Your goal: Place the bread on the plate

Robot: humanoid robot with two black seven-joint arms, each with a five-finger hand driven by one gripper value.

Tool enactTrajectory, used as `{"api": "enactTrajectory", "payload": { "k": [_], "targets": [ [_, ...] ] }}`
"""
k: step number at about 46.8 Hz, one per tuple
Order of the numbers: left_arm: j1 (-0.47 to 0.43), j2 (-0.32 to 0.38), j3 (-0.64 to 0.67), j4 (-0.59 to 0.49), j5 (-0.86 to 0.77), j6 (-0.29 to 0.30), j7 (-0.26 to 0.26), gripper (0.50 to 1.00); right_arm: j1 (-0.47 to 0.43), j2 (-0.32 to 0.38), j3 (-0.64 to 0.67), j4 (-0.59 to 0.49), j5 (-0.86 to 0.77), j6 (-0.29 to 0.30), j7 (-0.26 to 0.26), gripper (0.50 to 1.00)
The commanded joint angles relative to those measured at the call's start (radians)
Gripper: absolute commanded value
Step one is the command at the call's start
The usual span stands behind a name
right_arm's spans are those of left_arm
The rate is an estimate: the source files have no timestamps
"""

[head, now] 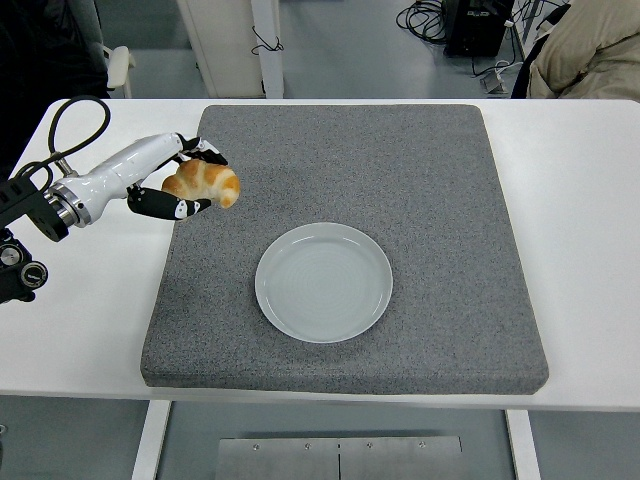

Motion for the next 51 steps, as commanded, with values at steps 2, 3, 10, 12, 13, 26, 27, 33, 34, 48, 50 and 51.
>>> {"api": "enactTrajectory", "payload": {
  "k": [2, 3, 10, 12, 13, 26, 27, 33, 34, 48, 50, 51],
  "targets": [
    [-0.029, 0.026, -0.043, 0.000, 0.001, -0.055, -0.002, 0.539, 0.000, 0.000, 0.000, -0.002, 0.000, 0.000, 0.000, 1.000],
    [-0.034, 0.028, -0.052, 0.000, 0.001, -0.065, -0.002, 0.539, 0.000, 0.000, 0.000, 0.000, 0.000, 0.000, 0.000, 1.000],
    [-0.067, 0.045, -0.109, 0.008, 0.001, -0.121, 0.000, 0.546, 0.000, 0.000, 0.000, 0.000, 0.000, 0.000, 0.000, 1.000],
    [-0.080, 0.046, -0.116, 0.009, 0.001, -0.133, 0.000, 0.546, 0.000, 0.000, 0.000, 0.000, 0.000, 0.000, 0.000, 1.000],
    [-0.087, 0.046, -0.119, 0.009, 0.001, -0.139, 0.000, 0.546, 0.000, 0.000, 0.000, 0.000, 0.000, 0.000, 0.000, 1.000],
    [-0.163, 0.024, -0.118, 0.009, 0.001, -0.156, 0.002, 0.546, 0.000, 0.000, 0.000, 0.000, 0.000, 0.000, -0.001, 1.000],
    [-0.167, 0.019, -0.118, 0.009, 0.001, -0.156, 0.002, 0.546, 0.000, 0.000, 0.000, 0.000, 0.000, 0.000, 0.000, 1.000],
    [-0.190, -0.009, -0.118, 0.009, 0.007, -0.157, 0.002, 0.548, 0.000, 0.000, 0.000, 0.000, 0.000, 0.000, 0.000, 1.000],
    [-0.193, -0.015, -0.118, 0.009, 0.009, -0.157, 0.002, 0.548, 0.000, 0.000, 0.000, 0.000, 0.000, 0.000, 0.000, 1.000],
    [-0.215, -0.116, -0.116, 0.006, 0.018, -0.159, 0.005, 0.549, 0.000, 0.000, 0.000, 0.000, 0.000, 0.000, 0.000, 1.000],
    [-0.221, -0.134, -0.115, 0.005, 0.018, -0.159, 0.005, 0.554, 0.000, 0.000, 0.000, 0.000, 0.000, 0.000, 0.000, 1.000],
    [-0.222, -0.142, -0.115, 0.003, 0.018, -0.161, 0.005, 0.555, 0.000, 0.000, 0.000, 0.000, 0.000, 0.000, 0.000, 1.000]
  ]
}}
